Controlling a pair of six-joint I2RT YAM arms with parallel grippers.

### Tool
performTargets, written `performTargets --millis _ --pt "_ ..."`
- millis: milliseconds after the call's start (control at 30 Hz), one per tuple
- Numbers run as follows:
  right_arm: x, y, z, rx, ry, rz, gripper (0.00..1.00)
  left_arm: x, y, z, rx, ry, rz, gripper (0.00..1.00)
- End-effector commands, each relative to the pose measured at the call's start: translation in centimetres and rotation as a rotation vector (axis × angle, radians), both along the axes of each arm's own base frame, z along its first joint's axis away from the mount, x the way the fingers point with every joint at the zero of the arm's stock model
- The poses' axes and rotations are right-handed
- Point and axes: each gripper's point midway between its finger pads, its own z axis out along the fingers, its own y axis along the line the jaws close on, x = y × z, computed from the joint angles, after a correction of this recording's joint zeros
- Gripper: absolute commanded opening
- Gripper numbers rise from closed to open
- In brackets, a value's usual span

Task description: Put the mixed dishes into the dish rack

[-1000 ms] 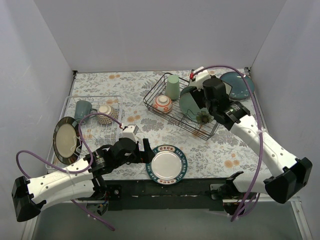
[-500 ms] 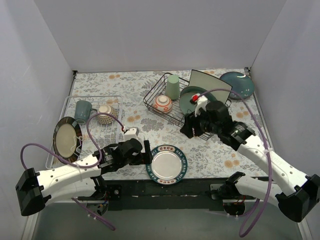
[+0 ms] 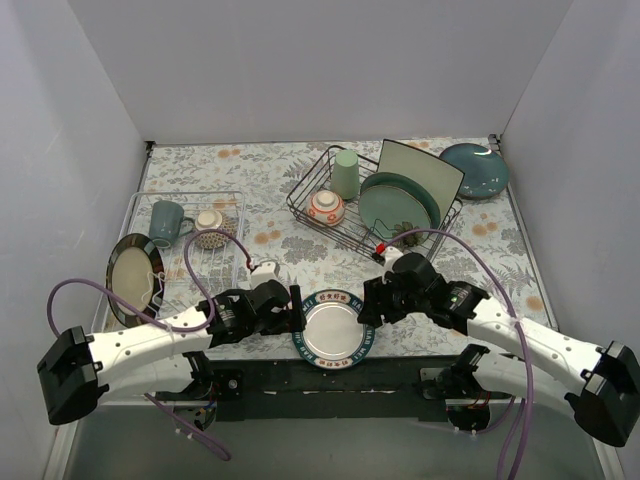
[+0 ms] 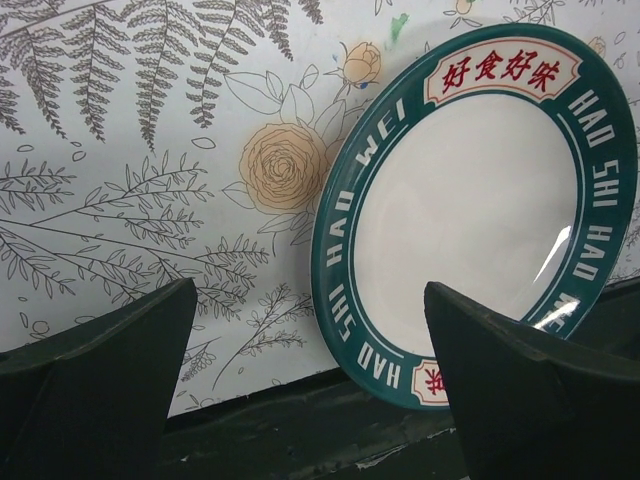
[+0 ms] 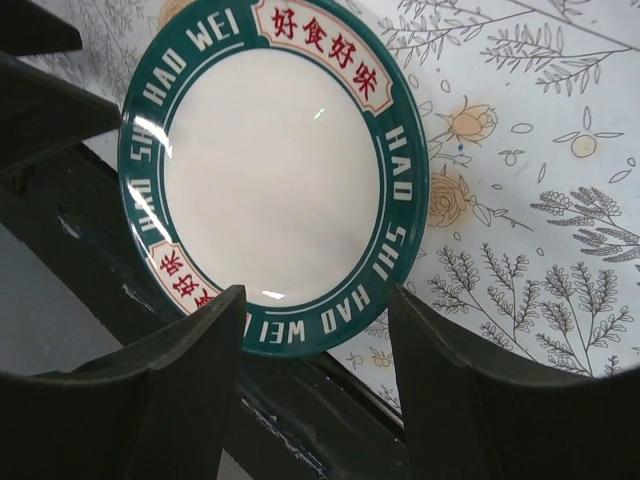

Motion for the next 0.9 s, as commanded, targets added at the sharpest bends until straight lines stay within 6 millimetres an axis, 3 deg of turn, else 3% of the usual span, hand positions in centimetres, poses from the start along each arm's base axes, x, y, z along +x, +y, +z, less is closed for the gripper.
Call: performTargets --millis 0,200,433,667,800,833,867 --pt "1.3 0.0 0.2 0.022 -0.034 -0.094 0.66 -0.6 -0.4 -0.9 -0.015 0.034 -0.009 0.98" --pt "0.6 -1.1 -3.3 -0.04 0.036 -0.138 0.63 -1.1 -0.2 -2.0 0.001 0.062 -0.012 0.98" --pt "0.0 -1.6 -5.6 -0.04 0.077 -0.183 0.59 -1.6 -0.6 -2.6 -0.015 0.091 -0.031 0.93" --pt "-0.7 -1.4 -6.5 0.0 0.113 -0.193 0.49 -2.0 -0.7 -3.4 -0.008 0.115 -0.045 0.75" --pt "-0.6 -1.6 -6.7 0.0 0.112 -0.213 0.28 -1.8 -0.8 -3.3 -0.008 0.107 -0.043 0.73" --pt "-0.7 -1.7 -6.7 -0.005 0.115 -0.215 0.17 -1.7 -0.8 -3.1 -0.008 0.102 -0.042 0.73" --pt "-0.5 -1.9 -6.7 -0.012 0.107 -0.226 0.11 -1.6 -0.8 -3.0 -0.007 0.098 -0.039 0.73"
